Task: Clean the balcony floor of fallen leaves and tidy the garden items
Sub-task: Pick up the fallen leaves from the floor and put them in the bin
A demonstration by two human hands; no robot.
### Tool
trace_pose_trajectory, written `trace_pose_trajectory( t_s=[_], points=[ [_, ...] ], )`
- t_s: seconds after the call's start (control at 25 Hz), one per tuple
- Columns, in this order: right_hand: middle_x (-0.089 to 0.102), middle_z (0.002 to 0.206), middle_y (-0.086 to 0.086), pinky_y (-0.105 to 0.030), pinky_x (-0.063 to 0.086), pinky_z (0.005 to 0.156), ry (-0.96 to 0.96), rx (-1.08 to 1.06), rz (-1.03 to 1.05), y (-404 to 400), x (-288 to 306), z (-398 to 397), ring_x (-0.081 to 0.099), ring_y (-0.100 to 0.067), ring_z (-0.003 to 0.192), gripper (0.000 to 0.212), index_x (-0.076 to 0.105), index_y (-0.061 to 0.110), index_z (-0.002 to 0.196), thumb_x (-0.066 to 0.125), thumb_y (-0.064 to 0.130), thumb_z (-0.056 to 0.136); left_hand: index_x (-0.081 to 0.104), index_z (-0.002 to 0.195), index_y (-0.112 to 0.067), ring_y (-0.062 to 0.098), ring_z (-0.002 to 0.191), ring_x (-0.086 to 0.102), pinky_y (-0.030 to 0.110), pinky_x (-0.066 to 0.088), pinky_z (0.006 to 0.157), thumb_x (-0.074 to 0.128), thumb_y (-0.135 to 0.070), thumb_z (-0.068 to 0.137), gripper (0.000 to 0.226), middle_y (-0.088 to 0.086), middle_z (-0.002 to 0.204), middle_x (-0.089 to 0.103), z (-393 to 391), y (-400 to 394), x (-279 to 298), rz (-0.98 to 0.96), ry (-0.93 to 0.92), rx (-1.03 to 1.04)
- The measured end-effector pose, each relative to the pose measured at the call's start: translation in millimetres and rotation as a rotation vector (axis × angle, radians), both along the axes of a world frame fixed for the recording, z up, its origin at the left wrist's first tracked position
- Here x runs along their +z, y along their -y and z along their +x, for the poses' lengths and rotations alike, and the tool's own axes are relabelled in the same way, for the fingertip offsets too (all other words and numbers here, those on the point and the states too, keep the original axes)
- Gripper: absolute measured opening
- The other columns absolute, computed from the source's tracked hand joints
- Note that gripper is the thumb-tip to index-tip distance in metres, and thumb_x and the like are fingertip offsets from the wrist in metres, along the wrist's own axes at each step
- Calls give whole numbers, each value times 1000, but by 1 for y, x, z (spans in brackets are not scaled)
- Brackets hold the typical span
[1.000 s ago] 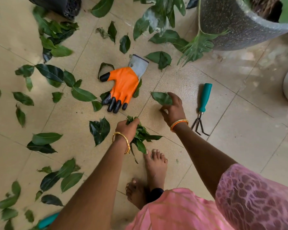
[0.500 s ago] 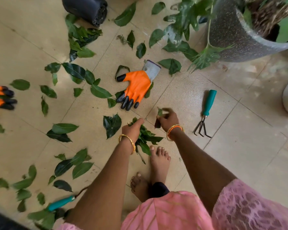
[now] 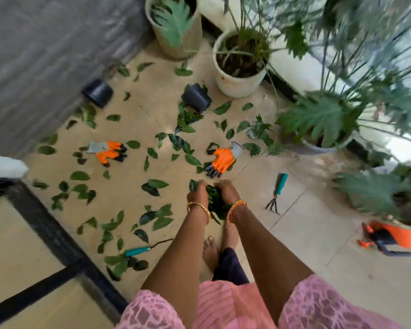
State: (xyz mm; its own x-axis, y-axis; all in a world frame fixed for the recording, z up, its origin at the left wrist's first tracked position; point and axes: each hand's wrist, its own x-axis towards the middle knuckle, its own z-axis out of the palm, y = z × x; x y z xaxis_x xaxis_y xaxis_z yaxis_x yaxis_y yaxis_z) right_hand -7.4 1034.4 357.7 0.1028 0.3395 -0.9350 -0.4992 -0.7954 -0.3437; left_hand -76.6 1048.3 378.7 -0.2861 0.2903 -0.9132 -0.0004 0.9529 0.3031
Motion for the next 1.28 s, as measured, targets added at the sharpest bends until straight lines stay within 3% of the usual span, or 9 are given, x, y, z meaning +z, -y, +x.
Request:
trace_pose_trajectory(
  t_s=[0.2,0.32,0.48,0.56,0.64,0.76,1.0,1.12,1.28],
  points=[
    [66,86,-14,-40,51,76,-187,15,241,-1,110,-20,62,-28,82,31,68,14,88,69,43,77,63,112,-1,32,103,57,37,47,88,51,-29,92,37,19,114,62,-16,-15,111,147,94,-60],
    [66,96,-14,-36,53,75,-188,134,396,-8,172,-19,64,-28,89,38,65,11,105,78,27,73,61,117,0,35,113,54,39,45,96,43,-24,96,37,17,115,58,-26,-22,170,238,153,-43],
    [69,97,-13,-35,56,71,-158,223,467,-10,234,-20,65,-30,93,30,66,16,109,68,4,82,60,117,-6,37,109,57,50,45,100,44,-59,86,63,17,116,61,-39,-19,221,271,344,149],
    [68,104,-16,-39,56,79,-126,260,498,-13,249,-24,64,-33,99,33,67,15,110,66,-1,81,62,121,-8,39,106,60,52,46,98,49,-70,71,80,21,117,63,-46,-19,231,311,398,271],
    [66,110,-19,-42,55,82,-114,283,533,-14,262,-32,62,-35,103,34,65,14,112,66,0,81,68,106,-10,36,95,62,47,50,88,46,-67,78,67,22,104,66,-56,-8,262,359,450,382],
    [66,101,-18,-36,57,66,-84,350,534,-9,282,-41,64,-33,92,27,65,13,109,63,1,84,64,87,-14,32,81,60,39,49,70,44,-57,89,48,18,90,65,-65,15,289,434,457,544],
    [64,92,-13,-29,54,58,-115,543,601,14,311,-39,62,-25,79,28,61,10,110,63,3,84,70,99,-12,32,94,63,40,53,81,57,-41,85,34,17,113,66,-43,68,303,688,343,973],
    [64,94,-15,-42,56,75,-191,627,600,29,311,-26,62,-29,85,24,63,13,101,68,5,79,64,115,-7,33,90,61,39,51,76,48,-38,89,44,18,106,65,-22,103,314,801,427,1174],
    [66,108,-20,-58,50,88,-221,784,557,66,296,-22,63,-38,100,33,68,20,93,78,15,63,66,93,-6,33,84,60,37,51,74,40,-37,93,40,17,91,65,-1,161,328,870,404,1418]
  ],
)
